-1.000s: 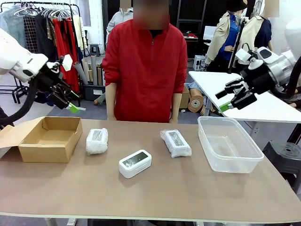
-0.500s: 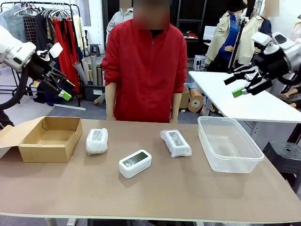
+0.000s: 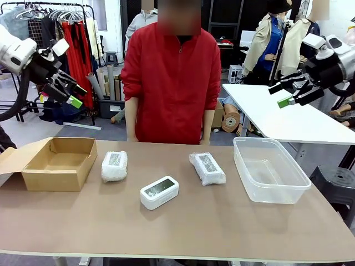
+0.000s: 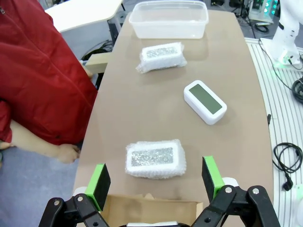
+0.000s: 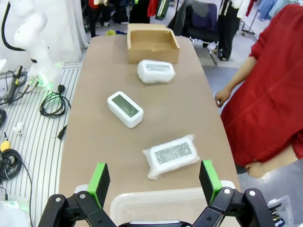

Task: Separate and place wrapped and unwrapped clocks.
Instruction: Pick up the Digital clock indicated by the person.

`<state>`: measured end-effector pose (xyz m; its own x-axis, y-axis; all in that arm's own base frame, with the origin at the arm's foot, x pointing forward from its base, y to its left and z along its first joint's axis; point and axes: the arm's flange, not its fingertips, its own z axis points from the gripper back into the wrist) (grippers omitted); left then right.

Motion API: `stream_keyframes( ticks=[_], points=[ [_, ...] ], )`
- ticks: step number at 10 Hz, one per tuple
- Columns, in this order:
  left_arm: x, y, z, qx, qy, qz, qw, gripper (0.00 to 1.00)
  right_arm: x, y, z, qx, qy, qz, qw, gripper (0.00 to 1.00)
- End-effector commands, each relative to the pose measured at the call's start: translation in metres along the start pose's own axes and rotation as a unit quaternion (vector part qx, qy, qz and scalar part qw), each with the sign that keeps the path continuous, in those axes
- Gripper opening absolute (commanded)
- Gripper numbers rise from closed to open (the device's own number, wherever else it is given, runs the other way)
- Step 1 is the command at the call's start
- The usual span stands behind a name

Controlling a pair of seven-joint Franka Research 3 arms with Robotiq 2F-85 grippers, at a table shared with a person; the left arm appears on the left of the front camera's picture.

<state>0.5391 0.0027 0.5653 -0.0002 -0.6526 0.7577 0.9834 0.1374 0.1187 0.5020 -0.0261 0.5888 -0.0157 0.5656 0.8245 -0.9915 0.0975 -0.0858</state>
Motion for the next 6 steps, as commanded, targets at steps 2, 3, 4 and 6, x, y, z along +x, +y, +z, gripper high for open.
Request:
stream_keyframes(
  ticks=[2, 3, 4, 6],
  points=[
    [0.0012, 0.0006, -0.0007, -0.018, -0.014, -0.002, 1.000, 1.00, -0.0027, -0.0129, 0.0062, -0.003, -0.016, 0.000, 1.000, 1.00],
    [0.0019, 0.0002, -0.0003, -0.027, -0.015, -0.005, 1.000, 1.00, -0.0040, -0.0138, 0.0066, -0.003, -0.016, -0.001, 1.000, 1.00],
    [0.0018, -0.0008, 0.0002, -0.035, -0.015, -0.007, 0.999, 1.00, -0.0047, -0.0147, 0.0056, -0.002, -0.014, -0.002, 1.000, 1.00],
    [0.0002, -0.0004, -0.0018, -0.053, -0.007, -0.006, 0.999, 1.00, -0.0055, -0.0164, 0.0042, -0.003, -0.013, -0.005, 1.000, 1.00]
  ],
)
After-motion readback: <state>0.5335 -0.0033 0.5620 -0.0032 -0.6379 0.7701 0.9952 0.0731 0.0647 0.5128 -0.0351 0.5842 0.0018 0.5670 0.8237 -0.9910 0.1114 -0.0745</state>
